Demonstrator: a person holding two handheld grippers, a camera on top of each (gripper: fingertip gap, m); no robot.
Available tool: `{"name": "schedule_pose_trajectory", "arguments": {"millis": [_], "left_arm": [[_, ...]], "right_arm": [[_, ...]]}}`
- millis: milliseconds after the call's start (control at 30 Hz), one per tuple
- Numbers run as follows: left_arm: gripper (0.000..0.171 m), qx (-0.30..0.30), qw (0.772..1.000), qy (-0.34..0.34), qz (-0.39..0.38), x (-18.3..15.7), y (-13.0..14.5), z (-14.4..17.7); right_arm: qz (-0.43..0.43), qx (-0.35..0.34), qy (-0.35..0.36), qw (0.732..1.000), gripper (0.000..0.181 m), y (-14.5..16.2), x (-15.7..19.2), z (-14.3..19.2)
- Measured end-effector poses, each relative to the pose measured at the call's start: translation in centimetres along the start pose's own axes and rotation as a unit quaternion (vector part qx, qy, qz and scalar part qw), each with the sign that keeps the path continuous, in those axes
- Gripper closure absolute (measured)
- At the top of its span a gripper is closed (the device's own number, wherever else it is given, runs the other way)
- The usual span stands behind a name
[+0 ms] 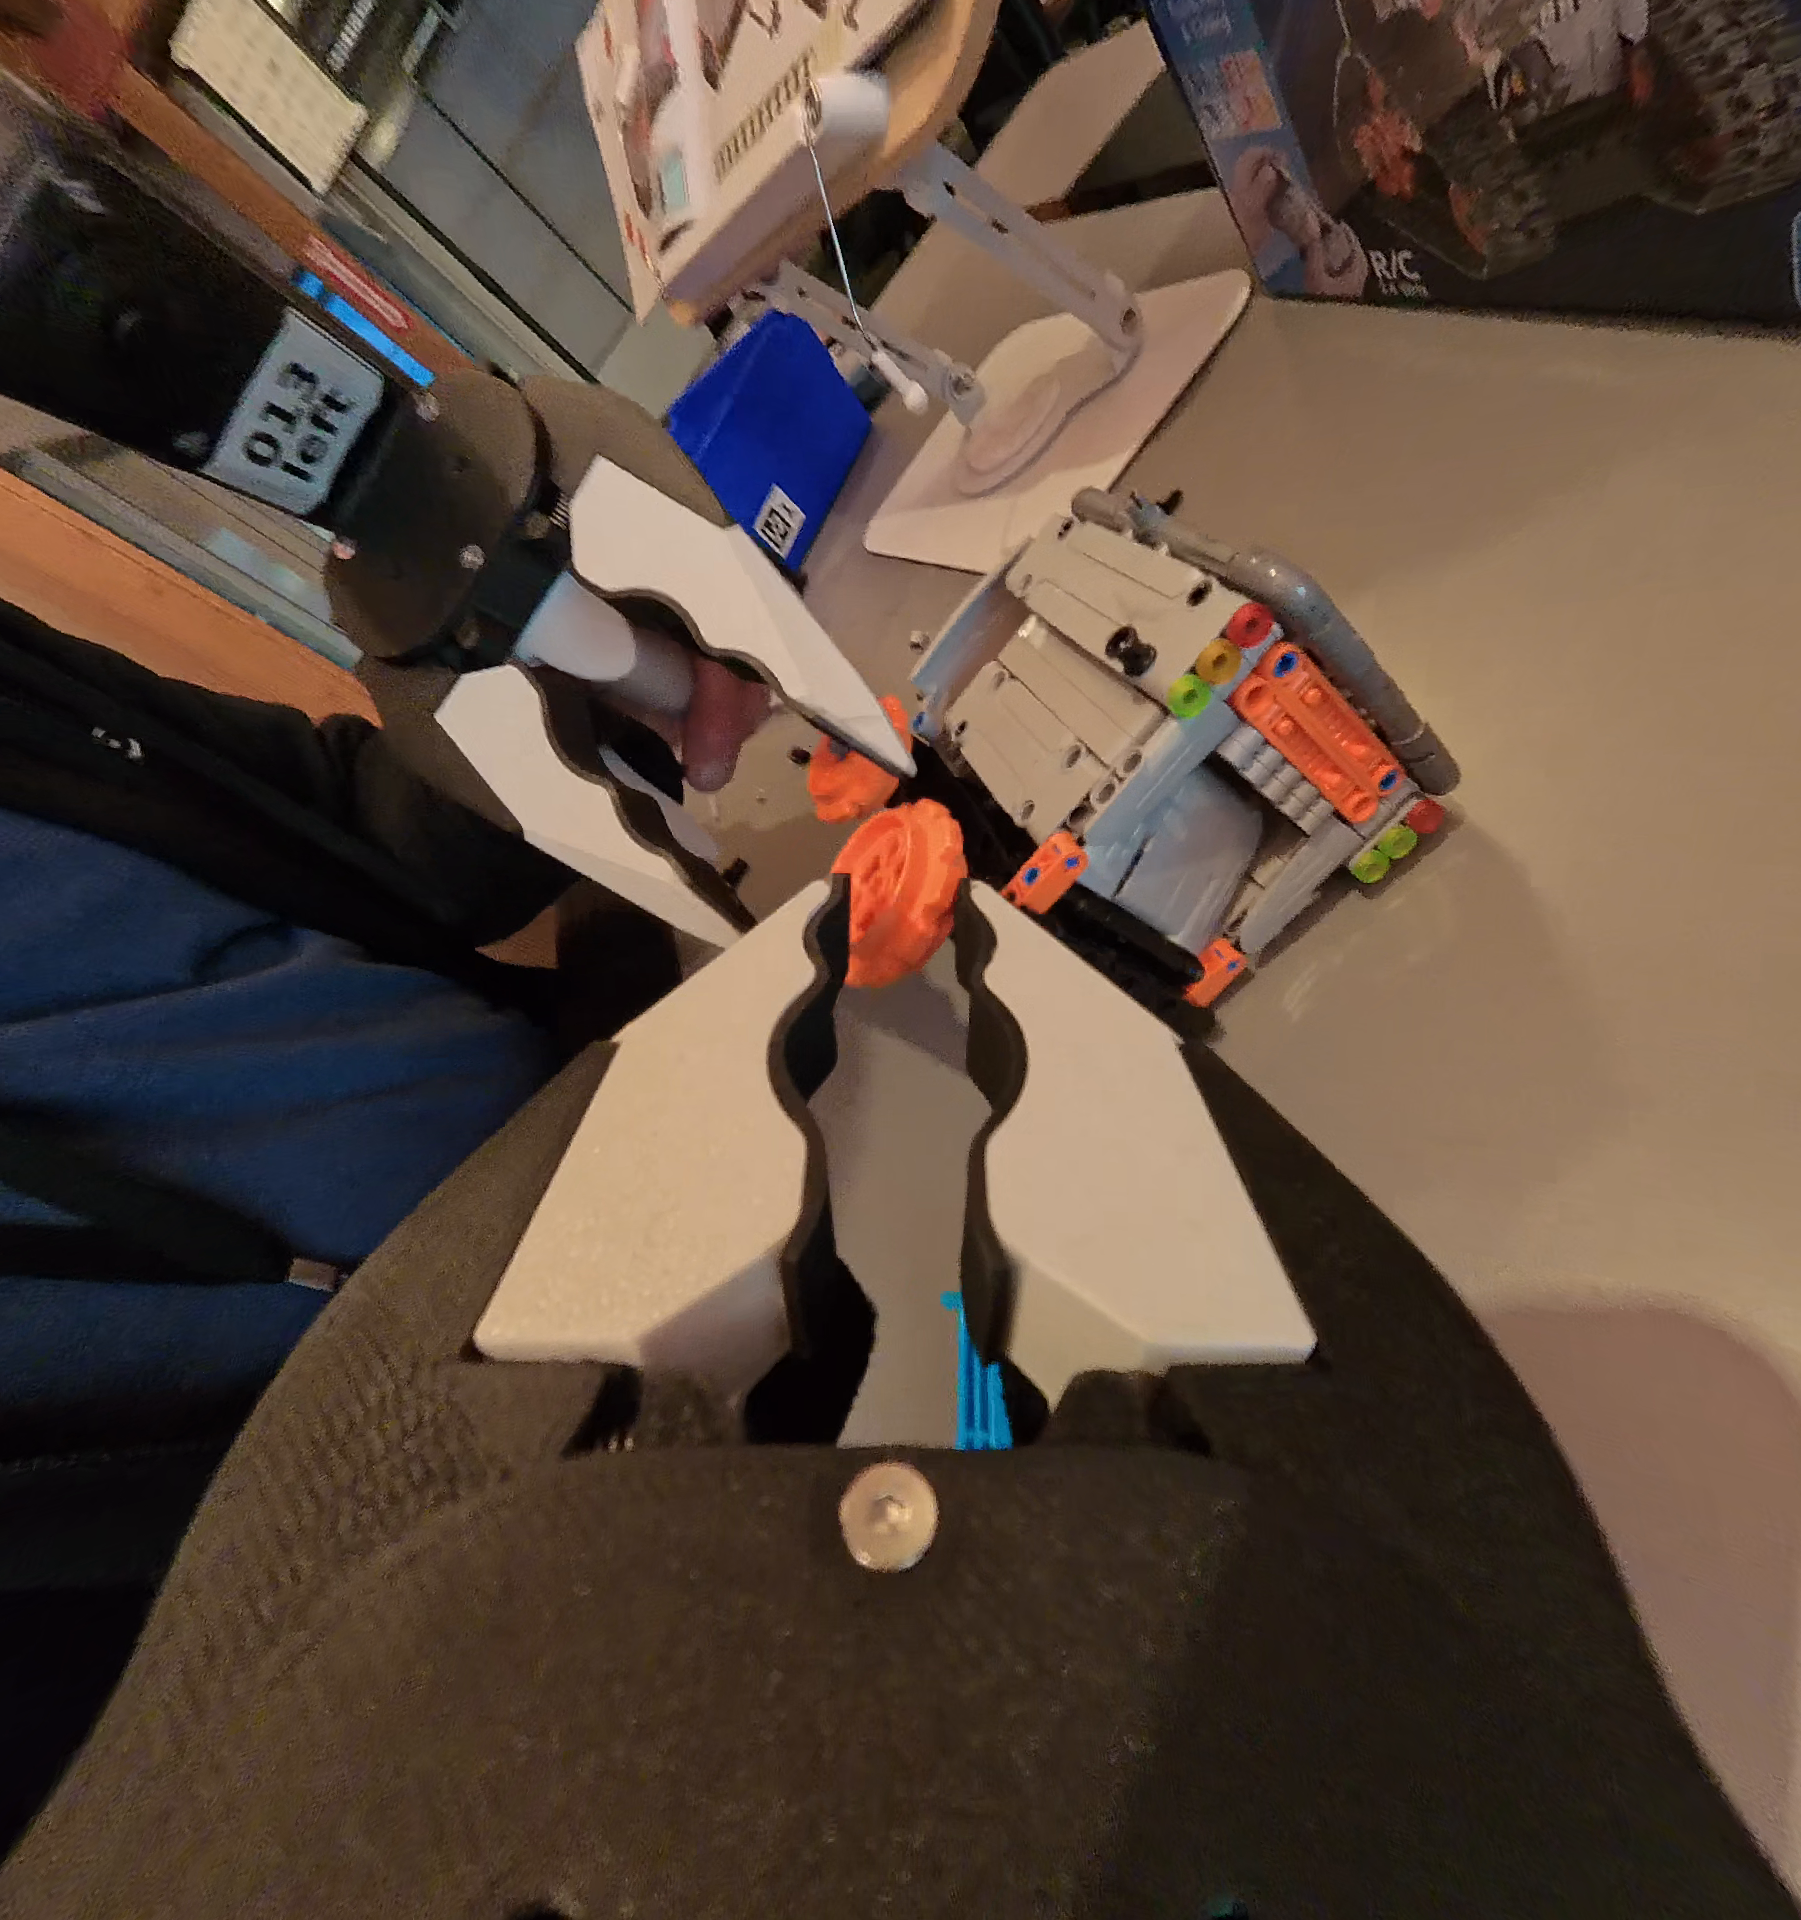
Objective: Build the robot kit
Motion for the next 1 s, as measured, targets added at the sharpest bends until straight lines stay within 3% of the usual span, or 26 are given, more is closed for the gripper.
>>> {"name": "schedule_pose_trajectory", "arguments": {"millis": [200,800,900,1000], "left_arm": [[0.138,0.024,0.997,-0.030,-0.072,0.0,-0.2,-0.9],[0.138,0.010,0.999,-0.013,-0.043,0.0,0.2,-1.1],[0.139,0.019,0.999,-0.012,-0.041,0.3,0.0,-0.9],[0.138,0.019,0.998,-0.010,-0.061,0.1,0.1,-0.8]], "right_arm": [[0.013,0.008,0.039,0.999,0.173,0.1,0.2,0.5],[0.093,0.052,0.129,0.986,0.175,-0.2,0.9,-0.1],[0.160,0.050,0.170,0.971,0.180,-1.0,1.9,0.1],[0.210,0.086,0.184,0.956,0.163,-1.3,3.2,0.3]]}}
Point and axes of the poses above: each gripper's, where its closed fingertips meet, z back along the fingers, y out of its underside, x = y × z across the jaws, the point moved 5 cm from there along z, back along the fingers, and after that the axes turned 5 degrees about y, right-handed, at the moved point
